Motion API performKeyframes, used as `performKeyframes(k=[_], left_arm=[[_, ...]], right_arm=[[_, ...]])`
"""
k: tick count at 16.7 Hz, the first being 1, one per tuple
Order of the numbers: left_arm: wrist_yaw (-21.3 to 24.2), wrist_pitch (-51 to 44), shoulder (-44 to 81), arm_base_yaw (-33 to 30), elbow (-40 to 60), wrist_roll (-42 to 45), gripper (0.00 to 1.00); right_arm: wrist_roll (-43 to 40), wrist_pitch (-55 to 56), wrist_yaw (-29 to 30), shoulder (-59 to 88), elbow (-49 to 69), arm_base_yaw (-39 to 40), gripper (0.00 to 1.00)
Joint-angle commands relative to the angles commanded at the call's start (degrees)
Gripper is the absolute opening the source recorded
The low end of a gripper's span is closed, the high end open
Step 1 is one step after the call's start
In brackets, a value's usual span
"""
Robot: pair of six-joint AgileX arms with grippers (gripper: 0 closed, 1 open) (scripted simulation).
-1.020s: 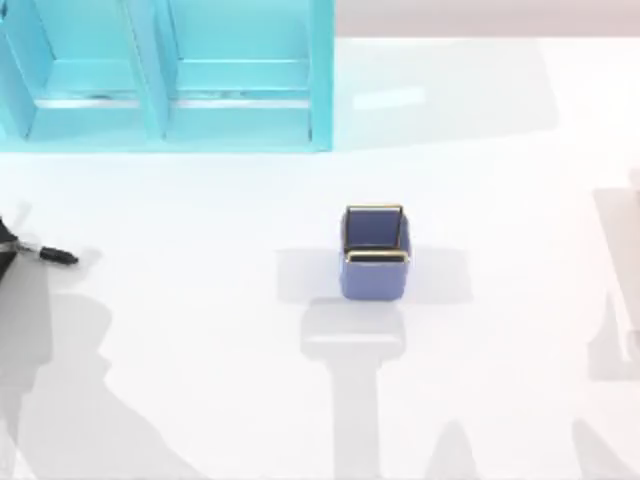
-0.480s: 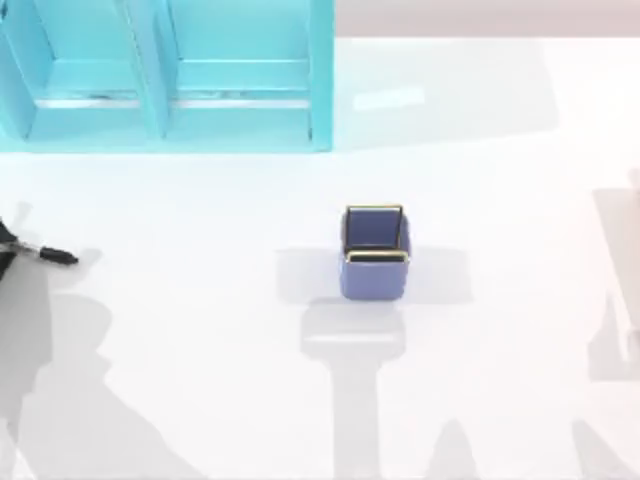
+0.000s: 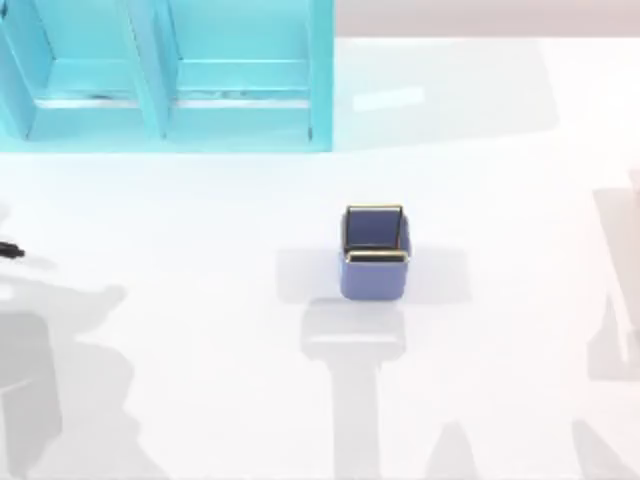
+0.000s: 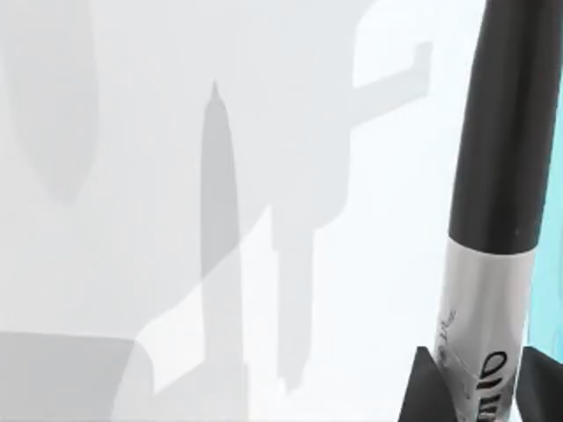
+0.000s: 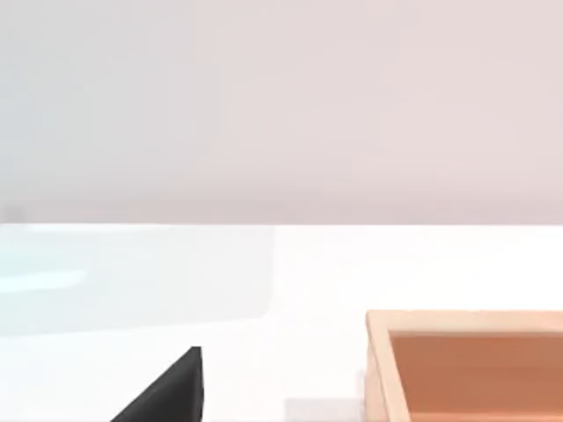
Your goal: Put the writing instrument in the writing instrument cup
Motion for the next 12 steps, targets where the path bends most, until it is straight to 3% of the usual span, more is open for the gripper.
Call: performKeyframes(k=[7,12], left_arm=[[4.96,-29.15,-27.23,7.09,-1.52,7.51,0.0],[5.95,-36.27,-33.94,9.45,-2.78,9.64,0.0]], right_arm=[[0.0,0.0,0.0,0.0,0.0,0.0,1.0],[0.0,0.0,0.0,0.0,0.0,0.0,1.0]])
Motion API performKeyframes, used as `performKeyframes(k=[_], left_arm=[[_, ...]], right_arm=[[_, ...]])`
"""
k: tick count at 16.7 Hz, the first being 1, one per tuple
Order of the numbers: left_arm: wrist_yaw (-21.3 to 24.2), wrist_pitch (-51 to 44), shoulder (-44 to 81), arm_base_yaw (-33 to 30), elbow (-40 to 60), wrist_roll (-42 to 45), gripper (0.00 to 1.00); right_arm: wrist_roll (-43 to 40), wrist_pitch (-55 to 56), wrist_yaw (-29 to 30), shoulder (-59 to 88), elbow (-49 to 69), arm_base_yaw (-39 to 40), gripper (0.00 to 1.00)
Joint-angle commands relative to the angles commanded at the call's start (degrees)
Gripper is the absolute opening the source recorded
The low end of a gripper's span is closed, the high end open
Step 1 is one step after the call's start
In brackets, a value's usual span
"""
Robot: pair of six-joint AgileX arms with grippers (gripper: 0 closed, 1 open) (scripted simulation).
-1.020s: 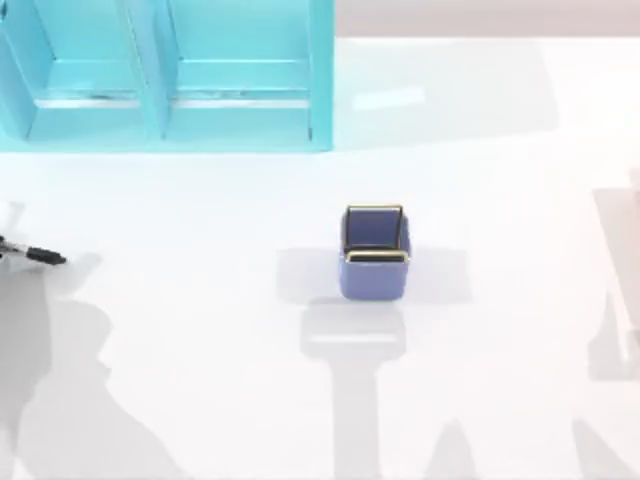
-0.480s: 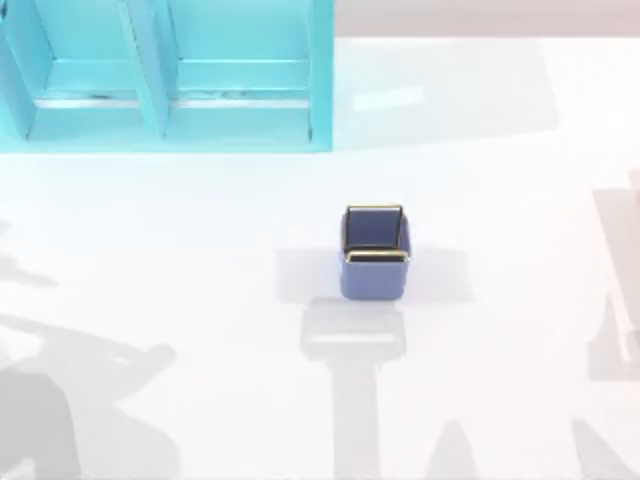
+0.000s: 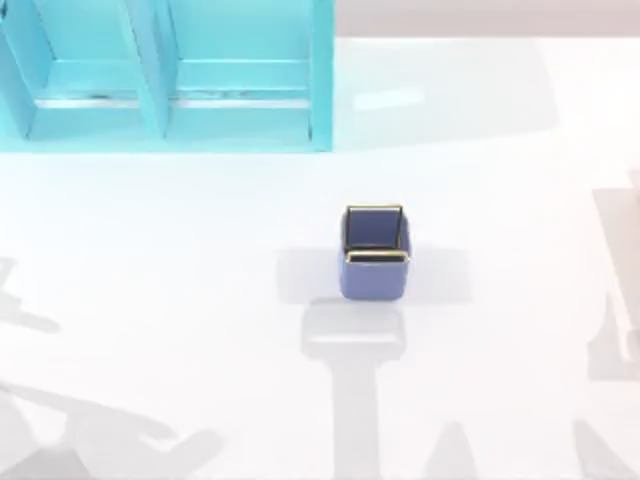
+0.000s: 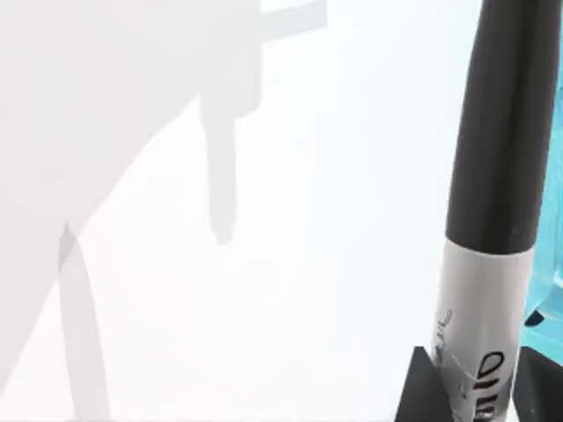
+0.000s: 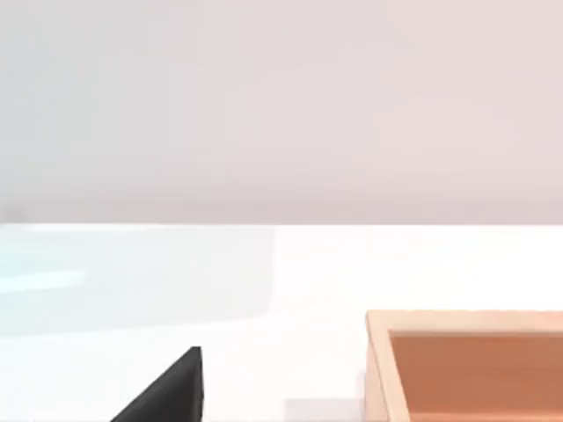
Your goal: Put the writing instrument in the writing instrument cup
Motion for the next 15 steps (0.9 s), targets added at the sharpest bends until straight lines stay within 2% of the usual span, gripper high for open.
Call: performKeyframes(k=[5,8,11,13,15], left_arm=[[-0.67,0.29,0.67,-0.78,0.48,0.26,0.0],[-5.88,2.28,4.49,-5.77,2.88,2.01,0.0],[-16.62,5.95,11.83,-15.44,7.59,4.92,0.0],[-26.81,9.19,17.92,-23.63,11.86,6.93,0.0],[-38.9,13.02,24.18,-32.6,16.81,8.75,0.0]], right_arm=[[0.0,0.0,0.0,0.0,0.0,0.0,1.0],[0.0,0.0,0.0,0.0,0.0,0.0,1.0],[0.0,0.0,0.0,0.0,0.0,0.0,1.0],[0.0,0.0,0.0,0.0,0.0,0.0,1.0],[0.0,0.0,0.0,0.0,0.0,0.0,1.0]])
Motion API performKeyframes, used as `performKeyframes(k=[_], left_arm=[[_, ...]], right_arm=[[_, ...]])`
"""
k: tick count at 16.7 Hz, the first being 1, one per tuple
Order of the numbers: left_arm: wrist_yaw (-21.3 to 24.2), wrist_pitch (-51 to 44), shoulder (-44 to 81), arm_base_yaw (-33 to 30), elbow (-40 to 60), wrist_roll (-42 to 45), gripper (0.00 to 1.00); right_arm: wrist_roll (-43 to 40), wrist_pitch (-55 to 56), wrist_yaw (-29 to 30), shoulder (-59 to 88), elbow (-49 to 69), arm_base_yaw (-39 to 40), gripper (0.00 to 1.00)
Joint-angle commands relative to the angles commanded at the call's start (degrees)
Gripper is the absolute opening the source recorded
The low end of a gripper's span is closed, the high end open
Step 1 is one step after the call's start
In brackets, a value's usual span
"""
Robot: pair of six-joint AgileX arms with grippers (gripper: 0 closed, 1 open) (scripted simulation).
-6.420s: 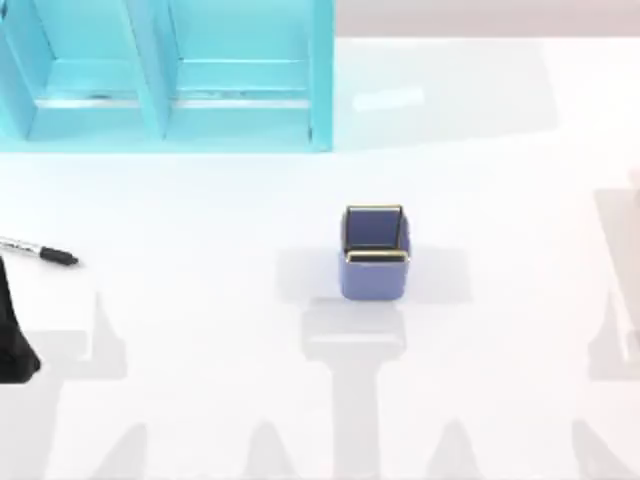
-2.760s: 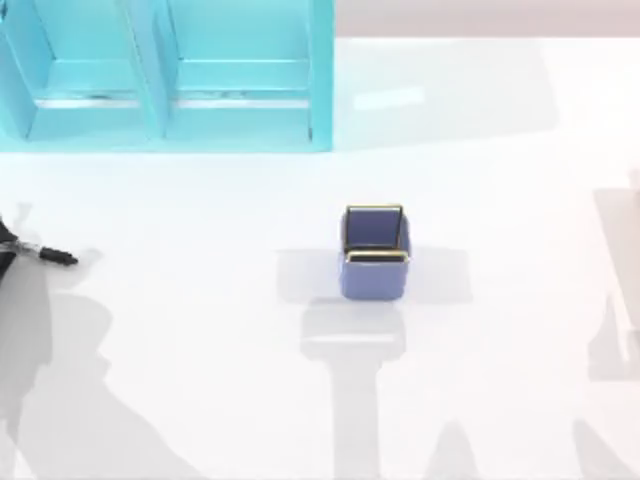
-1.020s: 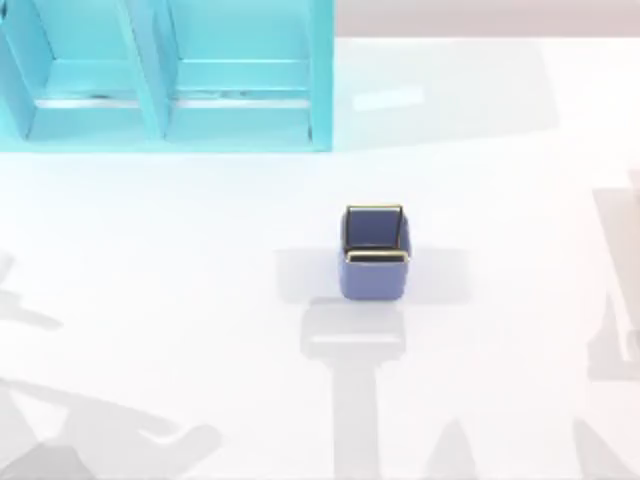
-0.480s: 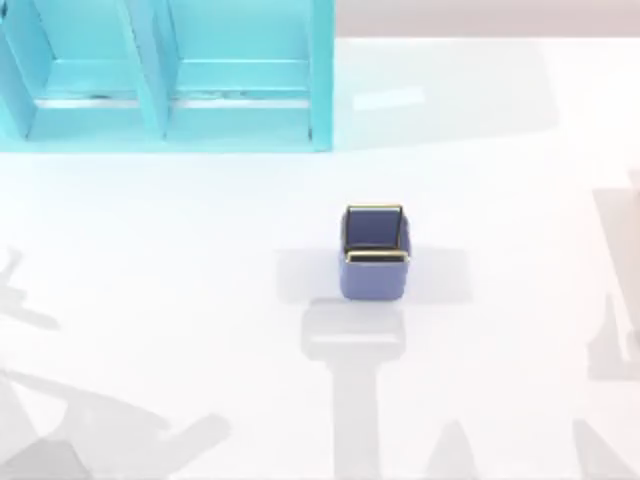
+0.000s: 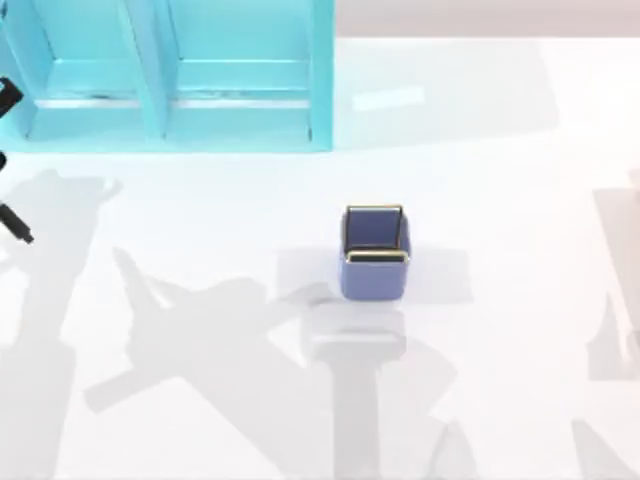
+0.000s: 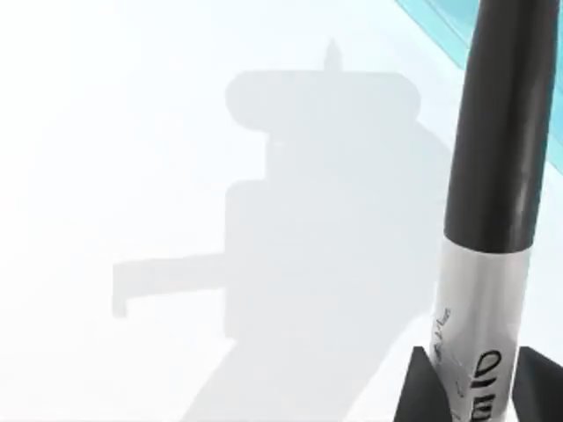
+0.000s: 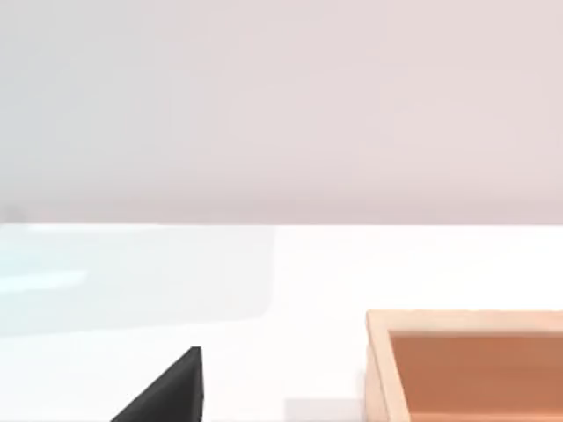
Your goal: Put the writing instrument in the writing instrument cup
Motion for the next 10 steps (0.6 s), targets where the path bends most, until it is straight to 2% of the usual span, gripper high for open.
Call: performKeyframes(k=[6,8,10], left_arm=[[-39.37,13.22,17.56,-27.4,16.75,3.36,0.0],[-50.0,17.15,22.79,-35.59,21.72,4.11,0.0],[-58.26,20.26,27.71,-42.9,25.73,4.91,0.0]], right_arm=[[0.0,0.0,0.0,0.0,0.0,0.0,1.0],[0.0,0.0,0.0,0.0,0.0,0.0,1.0],[0.0,0.0,0.0,0.0,0.0,0.0,1.0]])
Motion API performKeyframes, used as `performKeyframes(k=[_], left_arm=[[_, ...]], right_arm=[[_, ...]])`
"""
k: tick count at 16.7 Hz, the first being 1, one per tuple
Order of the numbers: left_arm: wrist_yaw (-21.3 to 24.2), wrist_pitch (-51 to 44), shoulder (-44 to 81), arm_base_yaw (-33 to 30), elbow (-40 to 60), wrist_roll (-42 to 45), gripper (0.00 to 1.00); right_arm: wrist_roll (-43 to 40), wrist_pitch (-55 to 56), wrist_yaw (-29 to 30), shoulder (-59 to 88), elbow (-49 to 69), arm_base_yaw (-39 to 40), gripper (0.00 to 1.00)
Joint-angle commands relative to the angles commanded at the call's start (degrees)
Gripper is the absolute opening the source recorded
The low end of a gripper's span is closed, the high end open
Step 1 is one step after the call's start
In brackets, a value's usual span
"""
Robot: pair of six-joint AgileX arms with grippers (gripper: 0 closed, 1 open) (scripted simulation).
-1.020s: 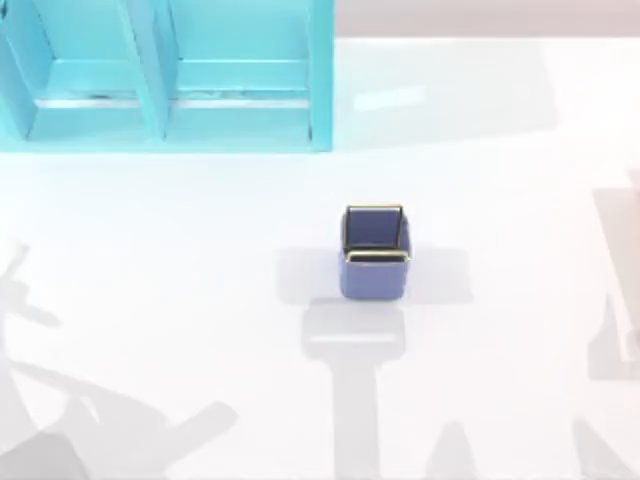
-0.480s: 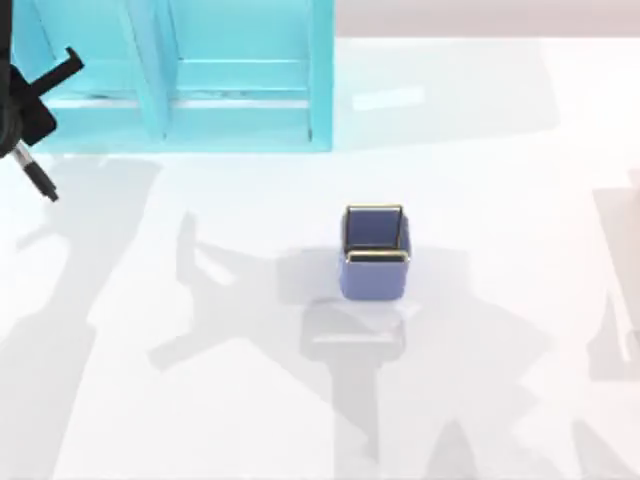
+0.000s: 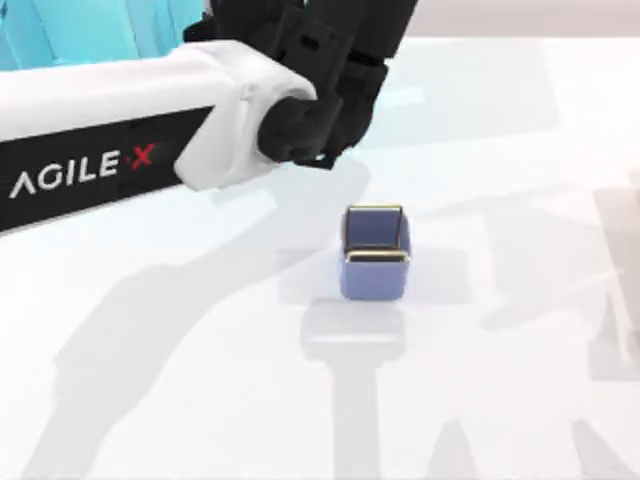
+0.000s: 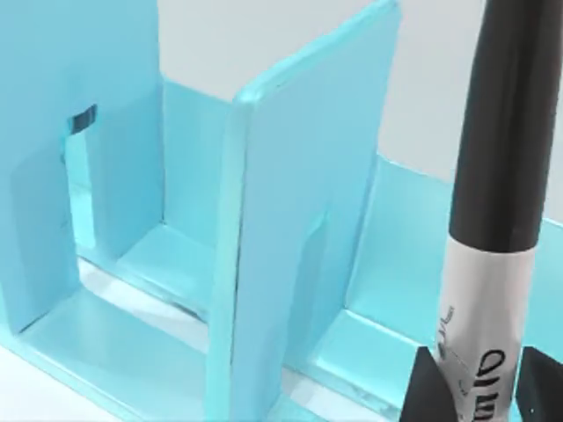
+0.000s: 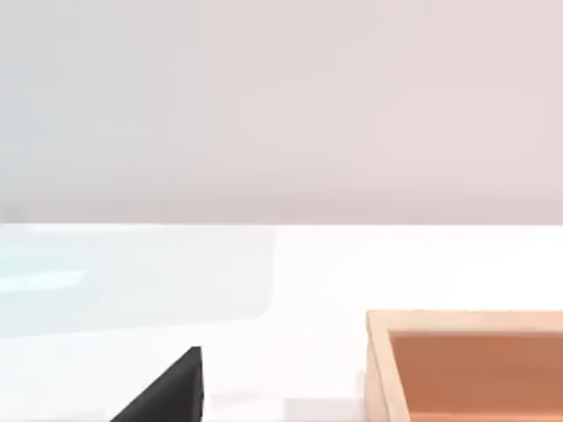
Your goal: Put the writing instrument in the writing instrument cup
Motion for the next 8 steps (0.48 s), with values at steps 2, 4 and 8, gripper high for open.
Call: performKeyframes(k=[2,4,8], left_arm=[[-6.7,2.32,4.56,-6.36,3.09,0.85,0.0],[-12.66,3.95,8.64,-11.73,5.34,1.7,0.0],[-22.78,5.85,14.47,-18.87,8.23,2.95,0.0]], right_arm=[[0.0,0.0,0.0,0.0,0.0,0.0,1.0],[0.0,0.0,0.0,0.0,0.0,0.0,1.0],[0.0,0.0,0.0,0.0,0.0,0.0,1.0]])
